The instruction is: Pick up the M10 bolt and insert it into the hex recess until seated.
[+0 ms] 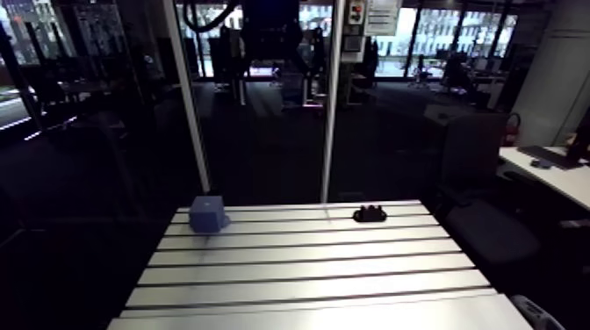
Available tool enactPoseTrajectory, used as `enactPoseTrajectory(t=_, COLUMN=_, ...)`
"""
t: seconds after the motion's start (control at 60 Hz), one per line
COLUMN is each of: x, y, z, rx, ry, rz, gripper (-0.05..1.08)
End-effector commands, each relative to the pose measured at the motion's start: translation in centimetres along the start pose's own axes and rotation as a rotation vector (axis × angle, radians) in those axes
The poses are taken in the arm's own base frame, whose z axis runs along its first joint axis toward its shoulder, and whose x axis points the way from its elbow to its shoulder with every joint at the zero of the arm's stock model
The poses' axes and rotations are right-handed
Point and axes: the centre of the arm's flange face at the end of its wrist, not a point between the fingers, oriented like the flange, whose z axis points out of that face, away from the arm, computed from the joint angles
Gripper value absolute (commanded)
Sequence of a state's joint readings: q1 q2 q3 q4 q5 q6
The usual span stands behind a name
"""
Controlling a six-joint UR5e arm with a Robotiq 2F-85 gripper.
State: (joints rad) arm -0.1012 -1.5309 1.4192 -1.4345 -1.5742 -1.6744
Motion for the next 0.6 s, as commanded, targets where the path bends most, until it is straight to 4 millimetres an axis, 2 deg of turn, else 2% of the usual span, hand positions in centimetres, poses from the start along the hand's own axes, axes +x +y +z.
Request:
enactPoseTrajectory(t=0.017, x=0.07, y=-0.03, z=0.20, rx=0.005, ry=-0.010, rz=0.000, gripper=0.01)
enactPoseTrajectory(t=0.6, x=-0.19, y=-0.37, z=0.29, rx=0.005, ry=-0.012, rz=-0.006, gripper=0.01)
